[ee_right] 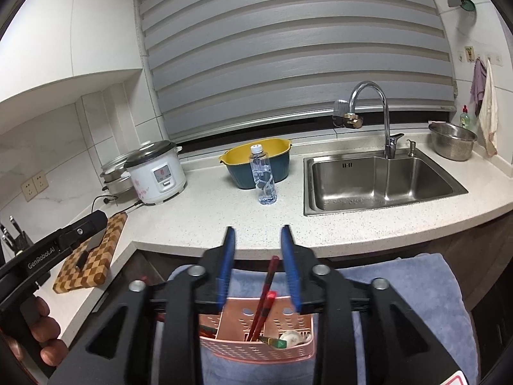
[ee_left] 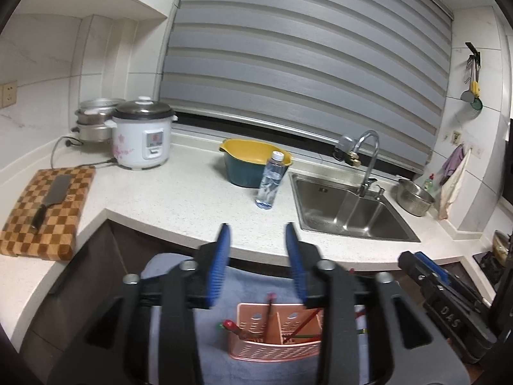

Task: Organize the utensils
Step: 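Open both tools to release the chopsticks into the pink holder, then move both open tools back down to the gold spoon and last chopstick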

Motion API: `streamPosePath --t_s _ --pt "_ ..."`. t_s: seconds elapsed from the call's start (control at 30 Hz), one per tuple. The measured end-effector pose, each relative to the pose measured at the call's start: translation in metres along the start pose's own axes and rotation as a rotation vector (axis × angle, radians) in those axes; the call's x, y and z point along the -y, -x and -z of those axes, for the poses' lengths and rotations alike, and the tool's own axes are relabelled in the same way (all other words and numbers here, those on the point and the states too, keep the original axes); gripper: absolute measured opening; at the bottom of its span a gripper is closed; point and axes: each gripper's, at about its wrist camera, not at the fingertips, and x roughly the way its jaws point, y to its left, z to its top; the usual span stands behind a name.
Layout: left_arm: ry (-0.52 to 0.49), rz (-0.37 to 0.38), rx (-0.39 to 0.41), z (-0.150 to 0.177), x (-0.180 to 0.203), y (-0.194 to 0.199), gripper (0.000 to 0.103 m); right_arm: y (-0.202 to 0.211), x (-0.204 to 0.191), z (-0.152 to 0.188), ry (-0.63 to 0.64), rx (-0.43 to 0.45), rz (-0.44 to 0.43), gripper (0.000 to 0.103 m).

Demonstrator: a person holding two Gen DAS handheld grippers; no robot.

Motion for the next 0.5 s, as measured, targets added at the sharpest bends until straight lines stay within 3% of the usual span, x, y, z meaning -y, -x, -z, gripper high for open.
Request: streamPosePath --t_s 0.13,0.4,0.5 --pt "-0.016 -0.018 0.004 0.003 0.001 0.009 0.048 0.007 0.002 0.002 -0.011 -0.001 -0.004 0.032" --pt "-0.064 -0.055 -0.007 0.014 0.011 0.033 0.049 0.038 -0.001 0.014 0.001 0.011 -0.008 0.032" --pt "-0.076 -0.058 -0.013 0.019 0.014 0.044 0.049 0.055 -0.002 0.021 0.013 0.012 -0.007 0.037"
